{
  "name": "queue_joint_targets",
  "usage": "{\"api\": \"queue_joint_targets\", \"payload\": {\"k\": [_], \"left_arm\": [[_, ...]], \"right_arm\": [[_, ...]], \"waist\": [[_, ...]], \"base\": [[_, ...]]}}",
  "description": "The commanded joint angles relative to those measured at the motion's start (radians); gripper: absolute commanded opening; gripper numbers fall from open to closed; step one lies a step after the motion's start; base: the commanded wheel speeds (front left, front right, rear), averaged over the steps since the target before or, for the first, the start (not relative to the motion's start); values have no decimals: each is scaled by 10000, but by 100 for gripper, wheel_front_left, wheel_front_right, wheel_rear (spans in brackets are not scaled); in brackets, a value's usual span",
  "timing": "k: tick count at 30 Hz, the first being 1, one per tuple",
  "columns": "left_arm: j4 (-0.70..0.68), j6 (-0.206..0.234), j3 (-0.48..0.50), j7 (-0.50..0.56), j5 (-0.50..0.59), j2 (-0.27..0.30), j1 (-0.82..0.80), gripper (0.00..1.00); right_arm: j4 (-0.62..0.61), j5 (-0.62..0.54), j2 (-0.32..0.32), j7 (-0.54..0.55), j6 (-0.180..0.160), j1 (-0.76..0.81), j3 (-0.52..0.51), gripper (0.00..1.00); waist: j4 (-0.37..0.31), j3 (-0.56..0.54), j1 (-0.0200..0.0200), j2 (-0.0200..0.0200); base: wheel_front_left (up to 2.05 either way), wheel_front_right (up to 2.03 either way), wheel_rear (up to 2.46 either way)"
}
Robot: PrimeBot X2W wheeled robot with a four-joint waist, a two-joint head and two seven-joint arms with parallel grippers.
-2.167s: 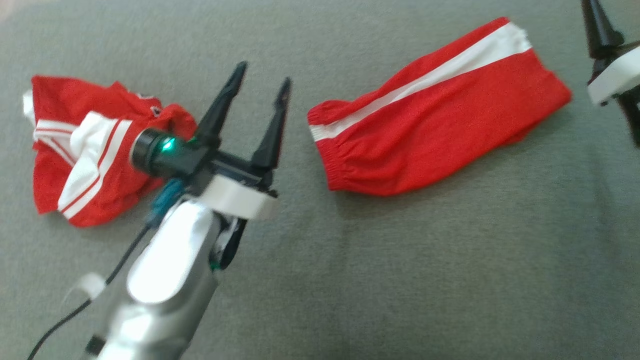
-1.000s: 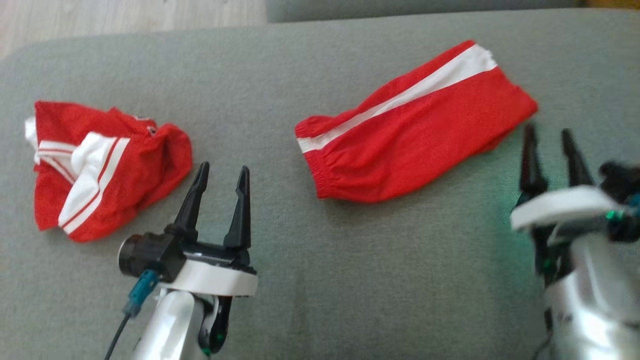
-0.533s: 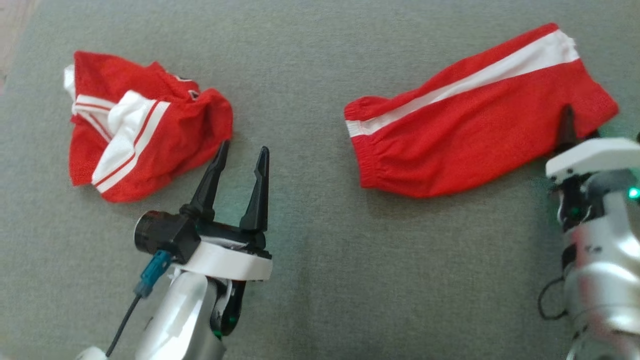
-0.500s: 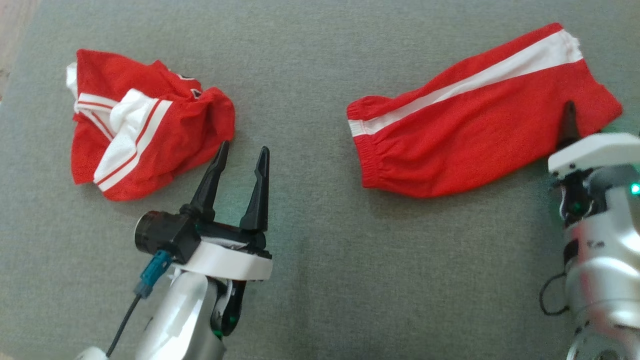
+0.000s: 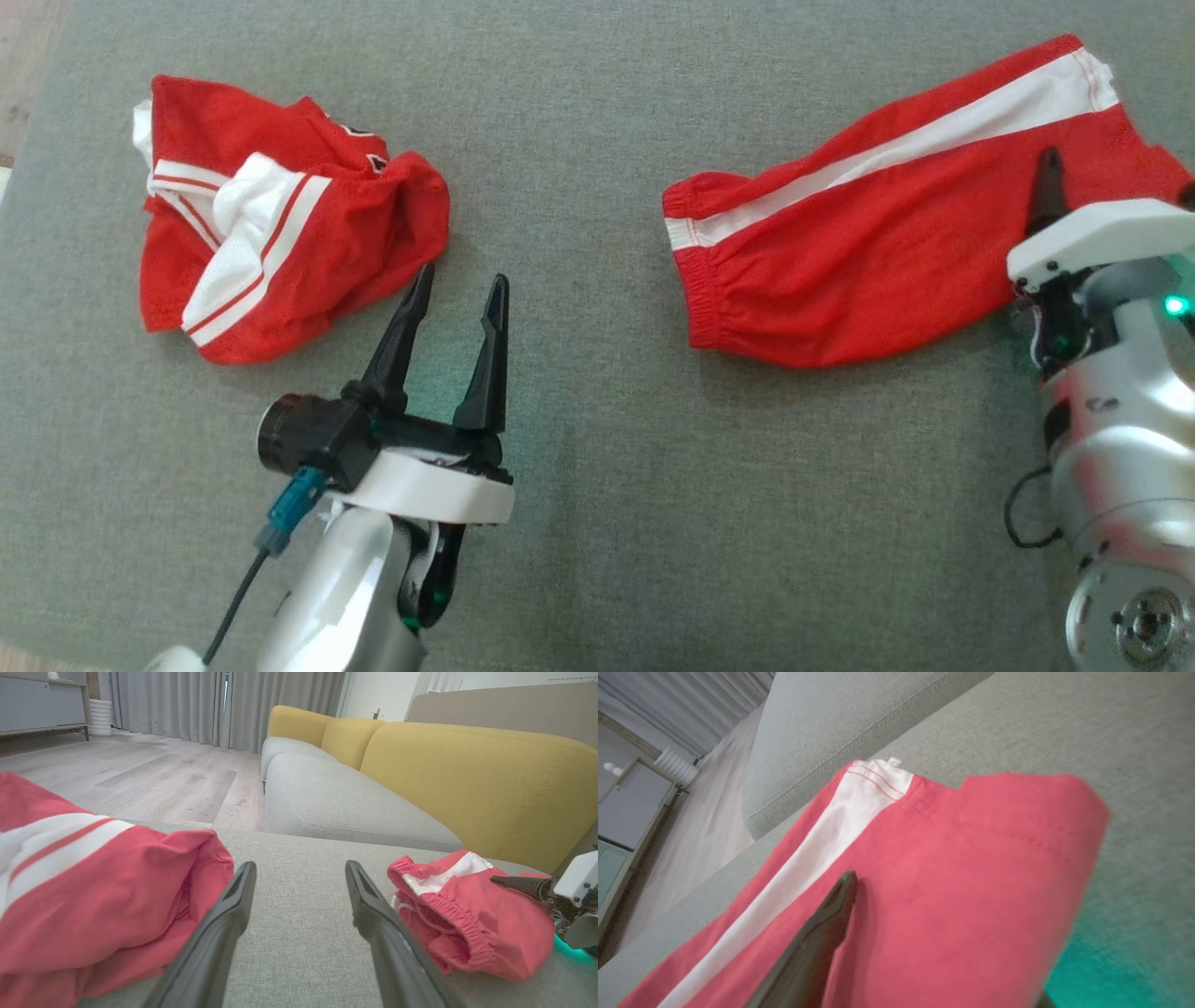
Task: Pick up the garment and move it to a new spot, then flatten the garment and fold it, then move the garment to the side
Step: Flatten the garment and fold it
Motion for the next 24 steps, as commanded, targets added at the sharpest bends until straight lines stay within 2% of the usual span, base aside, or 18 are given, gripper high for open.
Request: {"api": "queue_joint_targets", "payload": {"k": [1, 10, 20, 24], "left_arm": [[-241, 57, 327, -49, 16, 42, -326, 100], [-91, 19, 497, -49, 145, 41, -167, 100], [-137, -2, 683, -49, 138, 41, 163, 100], [-207, 29, 675, -49, 90, 41, 279, 100]], "right_arm": [[226, 18, 422, 31, -7, 44, 245, 0], [414, 596, 422, -1772, -7, -36, 428, 0], [-365, 873, -163, -2112, -7, 1111, -52, 0], [-559, 892, -208, -2122, -7, 1458, -256, 0]], "waist": [[-23, 1, 0, 0], [-484, -423, 0, 0], [-921, -995, 0, 0], [-995, -1047, 0, 0]], "base": [[0, 0, 0], [0, 0, 0], [0, 0, 0], [0, 0, 0]]}}
